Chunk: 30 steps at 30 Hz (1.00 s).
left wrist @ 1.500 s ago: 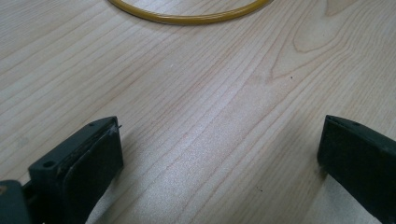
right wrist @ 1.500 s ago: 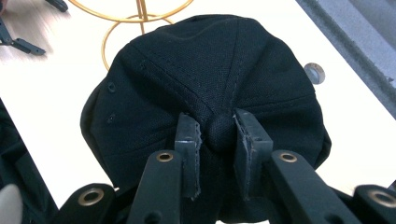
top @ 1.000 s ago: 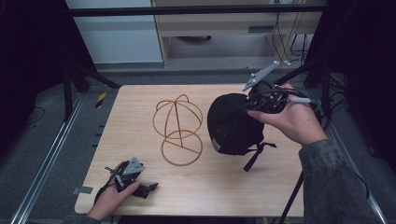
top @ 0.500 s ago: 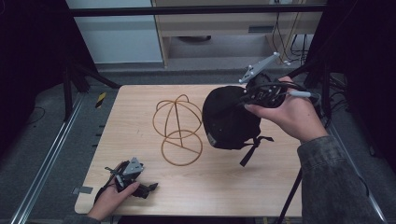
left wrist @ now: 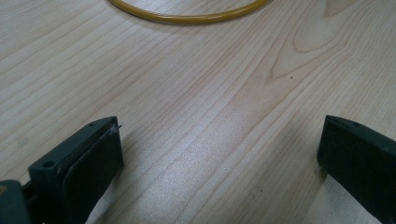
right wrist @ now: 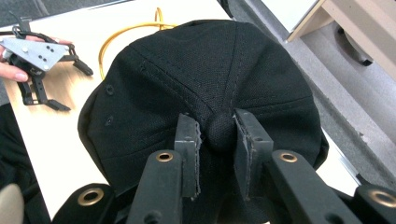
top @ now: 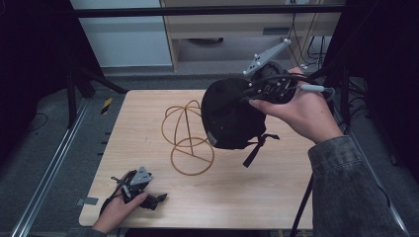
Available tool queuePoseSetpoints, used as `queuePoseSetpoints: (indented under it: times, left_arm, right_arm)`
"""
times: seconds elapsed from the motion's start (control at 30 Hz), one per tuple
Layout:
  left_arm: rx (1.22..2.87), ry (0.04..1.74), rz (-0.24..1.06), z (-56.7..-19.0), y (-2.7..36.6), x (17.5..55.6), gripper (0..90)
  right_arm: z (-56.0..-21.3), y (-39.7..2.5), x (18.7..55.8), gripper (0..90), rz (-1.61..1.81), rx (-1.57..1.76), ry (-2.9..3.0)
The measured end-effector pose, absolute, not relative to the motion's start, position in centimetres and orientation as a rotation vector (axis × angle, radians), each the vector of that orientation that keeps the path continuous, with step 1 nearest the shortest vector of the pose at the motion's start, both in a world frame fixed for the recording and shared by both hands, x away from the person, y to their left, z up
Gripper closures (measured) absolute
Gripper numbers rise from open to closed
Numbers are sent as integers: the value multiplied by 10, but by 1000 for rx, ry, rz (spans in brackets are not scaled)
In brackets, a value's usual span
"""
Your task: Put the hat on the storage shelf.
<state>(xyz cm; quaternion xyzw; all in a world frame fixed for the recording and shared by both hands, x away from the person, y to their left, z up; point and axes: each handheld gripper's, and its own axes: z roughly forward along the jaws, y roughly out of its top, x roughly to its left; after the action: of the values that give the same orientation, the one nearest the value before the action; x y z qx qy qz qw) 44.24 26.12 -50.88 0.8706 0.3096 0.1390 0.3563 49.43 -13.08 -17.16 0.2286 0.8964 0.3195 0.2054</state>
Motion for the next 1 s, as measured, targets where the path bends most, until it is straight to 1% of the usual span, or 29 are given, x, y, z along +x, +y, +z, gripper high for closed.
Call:
queuePoseSetpoints:
  times: [1.0]
  left_arm:
    - [2248,800,358,-509,261,442,0]
  right_arm:
    - [-163,-100,505,732,976,594,2495]
